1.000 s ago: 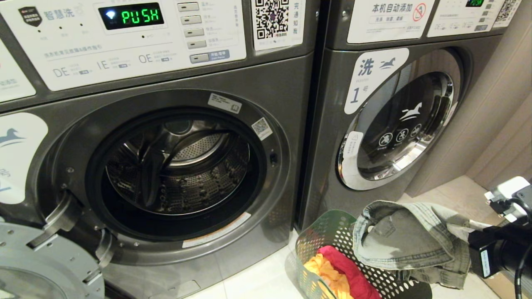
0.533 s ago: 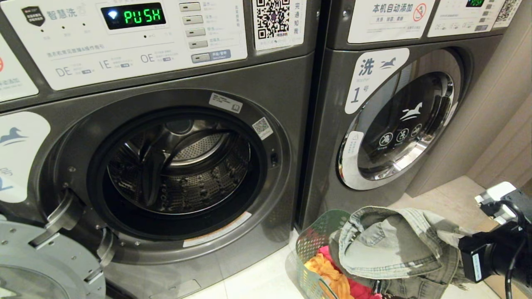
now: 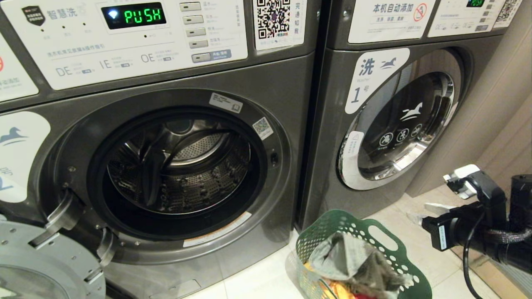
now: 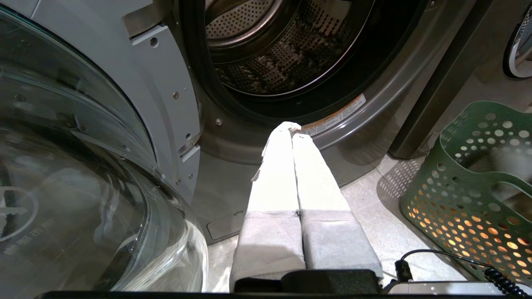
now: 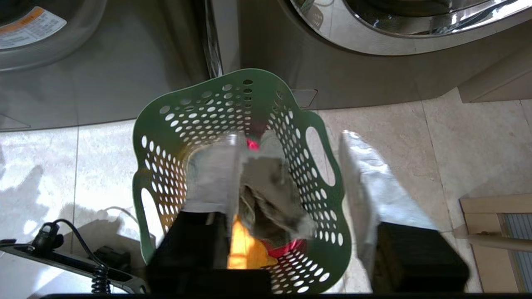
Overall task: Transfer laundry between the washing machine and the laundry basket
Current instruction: Pick a cloth and place it into the basket
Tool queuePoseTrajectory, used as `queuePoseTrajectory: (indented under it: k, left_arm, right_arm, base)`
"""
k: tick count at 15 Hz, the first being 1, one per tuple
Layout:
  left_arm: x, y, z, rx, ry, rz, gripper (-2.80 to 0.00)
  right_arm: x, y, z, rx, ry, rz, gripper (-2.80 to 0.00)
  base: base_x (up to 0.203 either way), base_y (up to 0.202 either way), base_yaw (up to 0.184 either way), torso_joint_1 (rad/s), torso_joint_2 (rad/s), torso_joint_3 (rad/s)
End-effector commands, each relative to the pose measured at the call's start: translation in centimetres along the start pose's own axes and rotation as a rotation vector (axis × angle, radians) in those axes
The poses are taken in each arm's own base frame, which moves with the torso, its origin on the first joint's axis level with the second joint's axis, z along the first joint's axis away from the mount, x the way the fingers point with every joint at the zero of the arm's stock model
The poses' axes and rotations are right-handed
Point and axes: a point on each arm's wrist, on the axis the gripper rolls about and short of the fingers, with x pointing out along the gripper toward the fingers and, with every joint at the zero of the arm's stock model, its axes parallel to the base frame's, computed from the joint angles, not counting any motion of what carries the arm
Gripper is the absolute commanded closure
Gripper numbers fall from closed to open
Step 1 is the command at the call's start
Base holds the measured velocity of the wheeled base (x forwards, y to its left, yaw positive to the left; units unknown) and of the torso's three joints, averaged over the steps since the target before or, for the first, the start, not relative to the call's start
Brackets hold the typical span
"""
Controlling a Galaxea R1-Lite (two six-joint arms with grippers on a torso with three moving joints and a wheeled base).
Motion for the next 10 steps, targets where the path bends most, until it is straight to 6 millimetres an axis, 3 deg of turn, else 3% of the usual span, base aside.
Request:
queuePoseTrajectory:
  k: [1,10]
  left_arm:
    - [0.0,0.0,-0.01,0.0,0.001,0.0,0.0]
    - [0.0,0.0,0.0,0.0,0.0,0.0,0.0]
  right_arm:
    - [1.55,-0.01,-0.53,0.002,0.046,0.005,-2.8]
    - [1.42,0.14,-1.4,0.004,0.107,0.015,-2.8]
  base:
    - [0.0,0.0,0.0,0.0,0.0,0.0]
    - [0.0,0.0,0.0,0.0,0.0,0.0]
